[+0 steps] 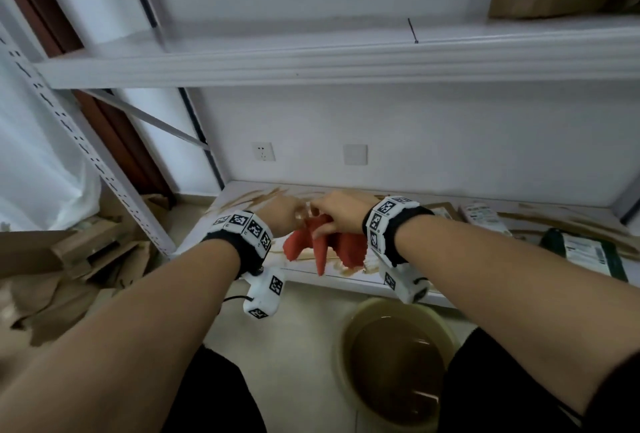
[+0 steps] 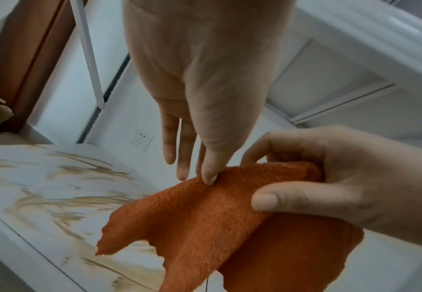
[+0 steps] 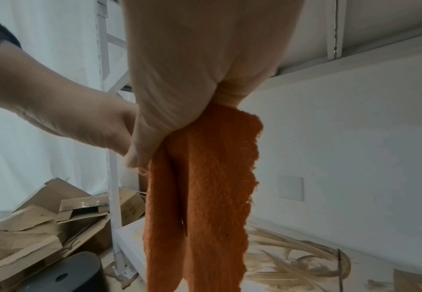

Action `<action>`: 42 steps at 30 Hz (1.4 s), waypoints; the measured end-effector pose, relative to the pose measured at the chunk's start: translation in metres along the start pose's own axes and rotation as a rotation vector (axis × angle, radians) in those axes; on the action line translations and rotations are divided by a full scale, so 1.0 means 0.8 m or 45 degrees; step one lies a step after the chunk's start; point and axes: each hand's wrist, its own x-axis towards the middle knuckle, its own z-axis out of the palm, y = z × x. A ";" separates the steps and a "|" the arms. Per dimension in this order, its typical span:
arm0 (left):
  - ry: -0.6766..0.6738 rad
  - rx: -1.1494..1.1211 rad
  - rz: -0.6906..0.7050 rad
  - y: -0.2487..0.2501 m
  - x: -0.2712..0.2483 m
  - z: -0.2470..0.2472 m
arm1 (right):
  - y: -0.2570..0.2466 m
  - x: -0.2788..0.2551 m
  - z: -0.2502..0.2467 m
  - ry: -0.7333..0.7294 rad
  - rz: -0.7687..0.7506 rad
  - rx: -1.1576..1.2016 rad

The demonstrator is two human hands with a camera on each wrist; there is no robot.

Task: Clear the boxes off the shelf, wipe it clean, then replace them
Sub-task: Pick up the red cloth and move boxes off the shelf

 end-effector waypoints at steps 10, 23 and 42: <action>0.279 -0.114 -0.167 -0.042 -0.084 -0.047 | -0.071 0.001 -0.015 0.075 0.102 -0.020; 0.446 -0.507 -0.193 -0.033 -0.160 -0.082 | -0.122 -0.040 -0.038 0.166 0.379 0.284; 0.193 -0.612 0.038 0.017 -0.097 -0.051 | -0.075 -0.071 0.018 0.299 0.489 0.805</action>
